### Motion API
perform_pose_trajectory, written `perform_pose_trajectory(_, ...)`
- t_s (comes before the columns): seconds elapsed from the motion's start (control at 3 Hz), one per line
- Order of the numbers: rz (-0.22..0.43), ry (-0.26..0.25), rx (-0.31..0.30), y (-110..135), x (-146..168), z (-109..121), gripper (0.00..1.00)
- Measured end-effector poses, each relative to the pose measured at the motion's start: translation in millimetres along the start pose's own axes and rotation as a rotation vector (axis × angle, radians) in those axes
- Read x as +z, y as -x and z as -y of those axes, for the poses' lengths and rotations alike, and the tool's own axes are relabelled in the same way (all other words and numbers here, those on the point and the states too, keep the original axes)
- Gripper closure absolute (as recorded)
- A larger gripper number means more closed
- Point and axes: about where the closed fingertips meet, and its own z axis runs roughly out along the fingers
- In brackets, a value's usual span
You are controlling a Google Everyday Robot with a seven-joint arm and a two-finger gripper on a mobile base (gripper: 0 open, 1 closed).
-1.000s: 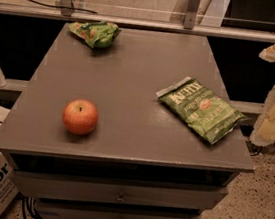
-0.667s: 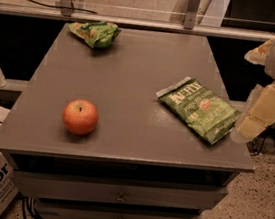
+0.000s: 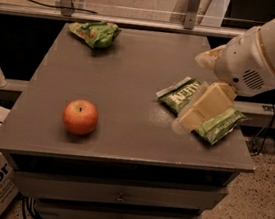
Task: Move apple near green rice chip bag
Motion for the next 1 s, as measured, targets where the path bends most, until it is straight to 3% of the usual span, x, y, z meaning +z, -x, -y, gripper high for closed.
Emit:
perform_pose_trajectory(0.33,0.15,0.089,-0.012,36,33,-24,0.0)
perform_pose_trajectory(1.0,0.186,0.105,-0.027,49,29,-32,0.0)
